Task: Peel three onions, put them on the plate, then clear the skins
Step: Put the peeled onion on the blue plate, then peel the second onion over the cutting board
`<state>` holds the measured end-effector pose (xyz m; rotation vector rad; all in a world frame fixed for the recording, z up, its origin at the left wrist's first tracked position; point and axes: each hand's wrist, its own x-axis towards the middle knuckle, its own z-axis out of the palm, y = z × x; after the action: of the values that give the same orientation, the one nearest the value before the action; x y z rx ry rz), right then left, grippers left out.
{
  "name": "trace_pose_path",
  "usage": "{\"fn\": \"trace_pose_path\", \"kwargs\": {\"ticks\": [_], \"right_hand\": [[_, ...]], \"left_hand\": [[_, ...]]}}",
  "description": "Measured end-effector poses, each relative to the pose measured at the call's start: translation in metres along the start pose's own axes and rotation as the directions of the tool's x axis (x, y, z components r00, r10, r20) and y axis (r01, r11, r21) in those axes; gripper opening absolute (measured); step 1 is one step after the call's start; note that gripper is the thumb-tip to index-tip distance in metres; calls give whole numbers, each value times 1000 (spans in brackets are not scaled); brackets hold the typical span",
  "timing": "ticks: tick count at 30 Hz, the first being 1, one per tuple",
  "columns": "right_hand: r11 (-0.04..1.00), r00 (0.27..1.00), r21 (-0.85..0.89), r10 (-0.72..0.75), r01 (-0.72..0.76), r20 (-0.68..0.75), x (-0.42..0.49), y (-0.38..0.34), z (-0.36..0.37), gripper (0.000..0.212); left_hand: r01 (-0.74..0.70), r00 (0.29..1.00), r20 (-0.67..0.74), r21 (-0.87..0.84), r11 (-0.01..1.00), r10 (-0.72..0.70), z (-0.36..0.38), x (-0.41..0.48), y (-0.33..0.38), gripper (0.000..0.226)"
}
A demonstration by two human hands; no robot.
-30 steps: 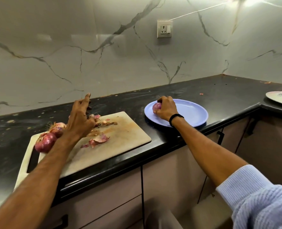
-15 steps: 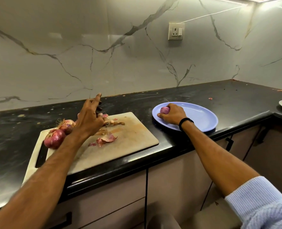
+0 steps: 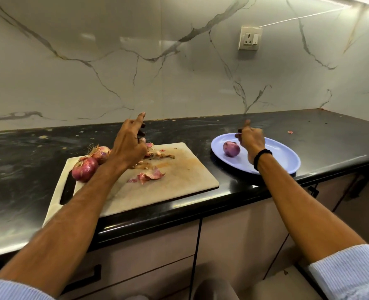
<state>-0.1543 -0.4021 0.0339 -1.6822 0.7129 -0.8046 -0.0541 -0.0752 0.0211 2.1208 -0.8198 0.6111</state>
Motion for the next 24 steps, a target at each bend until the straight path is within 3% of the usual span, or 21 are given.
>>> {"fn": "trace_pose_path", "kwargs": {"ticks": [2,4,9,12,15,16,18,19,20,22,24], "right_hand": [[999,994,44,-19,24,-111,-1,-8,0,57],[994,988,66,-78,87,-133,-6,-15,6,55],[967,957,13,-252,253,142,-43,-35,47,48],[872,884,-208,-386,443,263,-69,-44,81,52],[779,844,-353,-401,518,356,-87,-47,119,23],[772,836,-369,-362,517,413,-95,-49,130,5],[768,786,-350,-304,536,538,-106,-51,152,61],[752,761,-345,-305,562,573,-109,-51,163,77],[717,733,-344,-334,606,593,-113,-52,171,75],[645,657,-310,-408,699,634,-121,-57,185,50],[653,555,-177,-432,736,711,-128,-64,195,38]], "left_hand": [[0,999,-40,4,1000,0,-3,2,0,75],[18,995,-96,-9,1000,-19,-11,5,-1,71],[194,945,-241,-135,972,-222,-36,11,-3,61],[345,837,-307,-344,873,-452,-52,13,-8,47],[410,722,-339,-493,768,-603,-67,13,-15,17],[414,686,-352,-530,740,-637,-71,13,-16,21],[401,613,-372,-613,681,-697,-76,13,-20,31],[397,576,-378,-645,653,-725,-78,13,-23,35],[410,543,-368,-668,621,-755,-79,13,-24,37],[449,486,-323,-705,549,-812,-82,14,-27,42],[491,447,-268,-724,485,-853,-86,14,-32,50]]}}
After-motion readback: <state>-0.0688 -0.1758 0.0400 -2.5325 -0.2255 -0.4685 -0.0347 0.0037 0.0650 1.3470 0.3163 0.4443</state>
